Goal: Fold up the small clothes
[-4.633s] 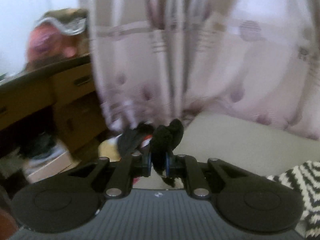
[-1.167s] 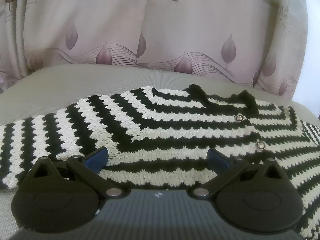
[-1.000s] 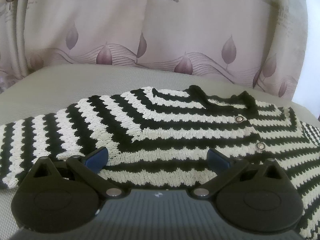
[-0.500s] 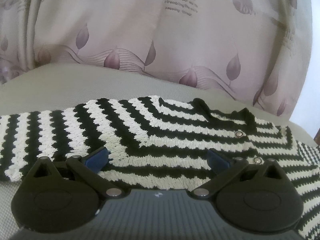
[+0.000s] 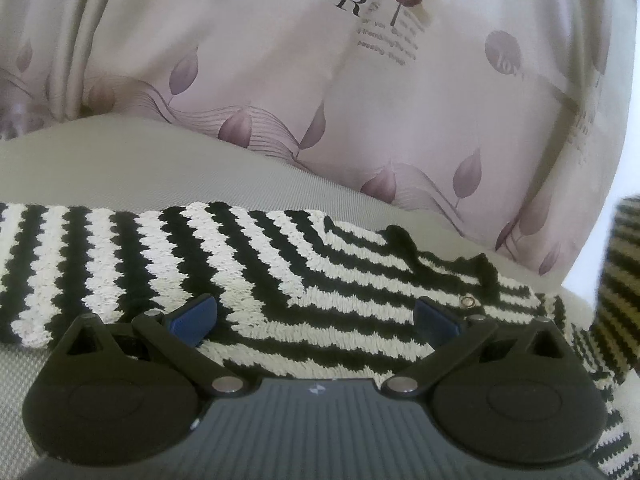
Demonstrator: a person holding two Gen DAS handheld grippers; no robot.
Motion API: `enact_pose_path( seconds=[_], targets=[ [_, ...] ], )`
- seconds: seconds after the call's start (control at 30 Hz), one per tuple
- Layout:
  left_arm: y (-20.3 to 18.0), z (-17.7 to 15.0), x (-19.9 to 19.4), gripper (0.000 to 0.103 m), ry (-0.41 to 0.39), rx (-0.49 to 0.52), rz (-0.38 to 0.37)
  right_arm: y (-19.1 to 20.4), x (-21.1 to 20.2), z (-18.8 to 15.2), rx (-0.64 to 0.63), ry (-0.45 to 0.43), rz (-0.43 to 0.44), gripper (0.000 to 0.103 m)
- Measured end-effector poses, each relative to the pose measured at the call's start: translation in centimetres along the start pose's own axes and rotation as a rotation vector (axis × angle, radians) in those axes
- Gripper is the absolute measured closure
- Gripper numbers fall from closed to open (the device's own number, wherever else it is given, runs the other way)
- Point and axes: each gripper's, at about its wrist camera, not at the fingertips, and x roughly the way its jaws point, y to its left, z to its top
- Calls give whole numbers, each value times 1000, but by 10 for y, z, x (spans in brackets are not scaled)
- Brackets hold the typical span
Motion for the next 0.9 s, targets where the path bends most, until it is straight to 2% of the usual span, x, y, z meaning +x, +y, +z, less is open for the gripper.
enact_pose_path(
  seconds=[0.23, 0.37, 0.5, 0.9],
  targets=[
    [6, 2, -2, 0, -10, -43, 16, 13, 66, -100, 73, 158, 45, 92],
    [12, 3, -1, 0, -7, -86, 14, 16, 85, -148, 91, 231, 48, 93],
    [12, 3, -3, 0, -9, -87, 12, 18, 99, -187, 70, 286, 36, 93],
    [15, 4, -5, 0, -26, -125, 19, 14, 131, -234, 67, 395, 25, 93]
  ],
)
